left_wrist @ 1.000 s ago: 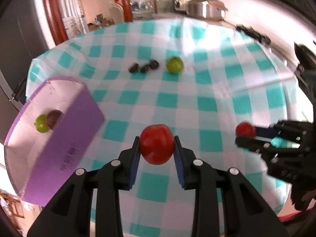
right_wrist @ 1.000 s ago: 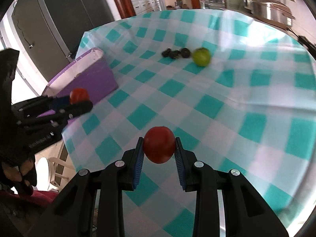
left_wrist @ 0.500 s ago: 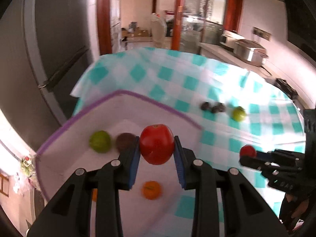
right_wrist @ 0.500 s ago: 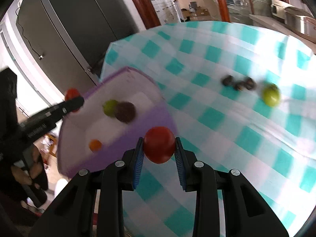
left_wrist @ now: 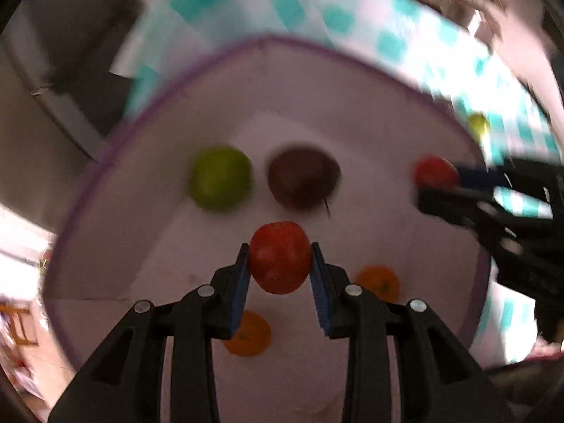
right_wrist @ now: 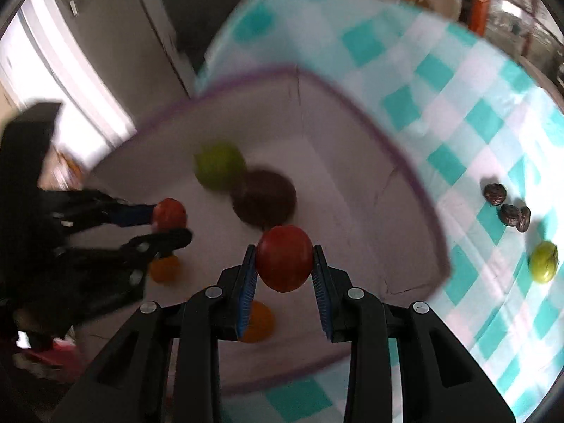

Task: Organize fruits
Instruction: 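Open both tools to drop the tomatoes into the box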

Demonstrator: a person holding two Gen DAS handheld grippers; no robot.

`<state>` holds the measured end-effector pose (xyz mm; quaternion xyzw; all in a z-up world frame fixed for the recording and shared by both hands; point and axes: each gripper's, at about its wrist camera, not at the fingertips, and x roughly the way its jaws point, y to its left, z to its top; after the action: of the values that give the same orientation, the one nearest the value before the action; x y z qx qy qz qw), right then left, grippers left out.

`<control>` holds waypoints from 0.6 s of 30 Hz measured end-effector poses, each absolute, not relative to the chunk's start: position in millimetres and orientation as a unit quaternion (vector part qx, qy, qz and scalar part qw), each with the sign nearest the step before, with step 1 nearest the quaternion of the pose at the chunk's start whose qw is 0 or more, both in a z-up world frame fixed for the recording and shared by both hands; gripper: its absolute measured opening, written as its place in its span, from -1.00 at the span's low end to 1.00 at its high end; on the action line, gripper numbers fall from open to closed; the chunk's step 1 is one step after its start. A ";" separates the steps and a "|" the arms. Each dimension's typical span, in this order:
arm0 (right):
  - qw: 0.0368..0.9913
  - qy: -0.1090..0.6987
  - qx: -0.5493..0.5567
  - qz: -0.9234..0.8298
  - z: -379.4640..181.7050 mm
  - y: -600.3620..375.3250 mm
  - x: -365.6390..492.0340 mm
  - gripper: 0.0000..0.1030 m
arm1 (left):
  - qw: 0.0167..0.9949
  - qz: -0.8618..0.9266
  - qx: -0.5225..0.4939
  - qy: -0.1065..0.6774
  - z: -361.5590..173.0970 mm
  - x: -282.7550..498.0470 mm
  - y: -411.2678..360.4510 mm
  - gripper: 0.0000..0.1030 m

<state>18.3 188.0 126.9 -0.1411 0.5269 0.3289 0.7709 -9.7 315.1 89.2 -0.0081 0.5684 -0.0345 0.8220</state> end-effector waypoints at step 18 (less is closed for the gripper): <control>0.679 0.624 -0.254 0.292 63.7 231.4 33.0 -0.05 | 0.738 -0.046 -0.041 0.672 41.7 11.8 326.8 0.16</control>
<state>33.0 231.4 63.7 -0.2545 0.6237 0.2917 0.6790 11.8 326.8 41.8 -0.0414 0.6718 -0.0459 0.7381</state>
